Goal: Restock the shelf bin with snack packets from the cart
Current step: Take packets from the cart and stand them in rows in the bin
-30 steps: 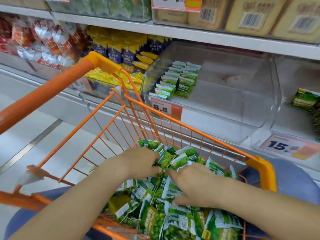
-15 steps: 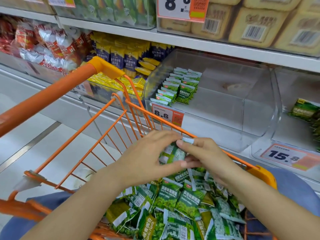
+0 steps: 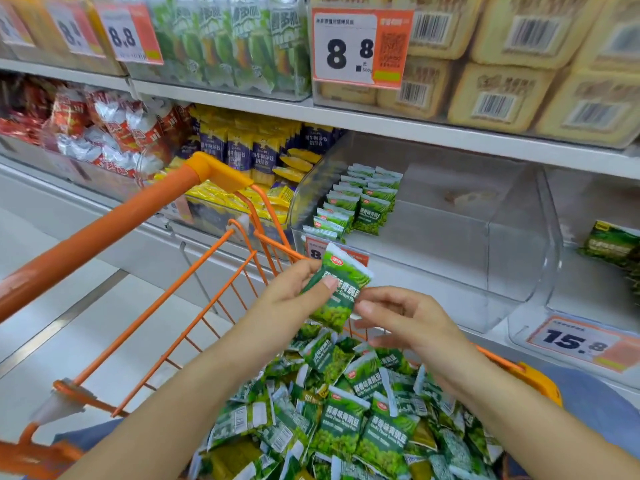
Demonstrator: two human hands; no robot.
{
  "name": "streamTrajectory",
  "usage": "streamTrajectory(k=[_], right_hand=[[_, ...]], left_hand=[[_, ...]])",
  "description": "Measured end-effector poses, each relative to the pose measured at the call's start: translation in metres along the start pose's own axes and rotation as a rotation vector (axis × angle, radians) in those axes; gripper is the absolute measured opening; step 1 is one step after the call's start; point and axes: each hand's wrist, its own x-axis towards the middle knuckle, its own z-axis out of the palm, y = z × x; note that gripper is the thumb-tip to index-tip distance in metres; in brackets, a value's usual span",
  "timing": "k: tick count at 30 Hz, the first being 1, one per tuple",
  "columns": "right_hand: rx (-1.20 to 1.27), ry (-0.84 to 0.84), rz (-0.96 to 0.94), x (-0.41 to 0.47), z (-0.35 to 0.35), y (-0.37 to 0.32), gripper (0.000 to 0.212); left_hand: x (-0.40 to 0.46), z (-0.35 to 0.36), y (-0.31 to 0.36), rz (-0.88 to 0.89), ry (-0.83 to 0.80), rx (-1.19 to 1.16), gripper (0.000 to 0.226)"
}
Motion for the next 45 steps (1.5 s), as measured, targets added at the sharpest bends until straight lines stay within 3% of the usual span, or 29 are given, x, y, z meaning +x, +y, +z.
streamTrajectory(k=[4, 6, 10, 13, 16, 19, 22, 25, 30, 32, 38, 42, 45], right_hand=[[0.06, -0.047, -0.001, 0.009, 0.0, -0.02, 0.021], [0.031, 0.023, -0.041, 0.021, -0.004, -0.028, 0.036], [-0.151, 0.303, -0.129, 0.05, -0.028, -0.03, 0.023], [-0.103, 0.423, -0.073, 0.072, -0.049, -0.031, 0.015], [-0.154, 0.421, -0.003, 0.104, -0.062, -0.034, 0.013], [-0.334, 0.43, 0.066, 0.144, -0.069, -0.032, 0.034], [-0.461, 0.415, 0.186, 0.178, -0.064, -0.026, 0.031], [-0.476, 0.435, 0.243, 0.204, -0.056, -0.02, 0.03], [-0.626, 0.463, 0.343, 0.225, -0.054, -0.011, 0.049], [-0.621, 0.457, 0.376, 0.225, -0.057, -0.009, 0.045], [-0.702, 0.529, 0.305, 0.233, -0.066, -0.007, 0.05], [-0.694, 0.48, 0.281, 0.234, -0.062, -0.005, 0.048], [-0.647, 0.442, 0.298, 0.223, -0.062, -0.008, 0.057]], left_hand=[[0.013, 0.008, 0.01, 0.048, 0.032, -0.024, 0.011], [0.023, 0.014, 0.014, 0.129, 0.081, 0.104, 0.015], [0.057, 0.002, -0.008, 0.346, 0.222, 0.824, 0.056], [0.073, -0.005, -0.035, 0.259, 0.175, 1.121, 0.082], [0.078, -0.001, -0.045, 0.285, 0.202, 1.11, 0.08], [0.079, -0.006, -0.044, 0.313, 0.188, 1.099, 0.076], [0.079, -0.007, -0.046, 0.327, 0.188, 1.09, 0.073], [0.079, -0.005, -0.046, 0.328, 0.195, 1.073, 0.072], [0.08, -0.007, -0.048, 0.35, 0.193, 1.064, 0.067], [0.08, -0.006, -0.048, 0.352, 0.2, 1.073, 0.065], [0.081, -0.005, -0.049, 0.349, 0.204, 1.087, 0.063], [0.082, -0.006, -0.05, 0.355, 0.199, 1.09, 0.066], [0.082, -0.007, -0.047, 0.343, 0.171, 1.103, 0.07]])
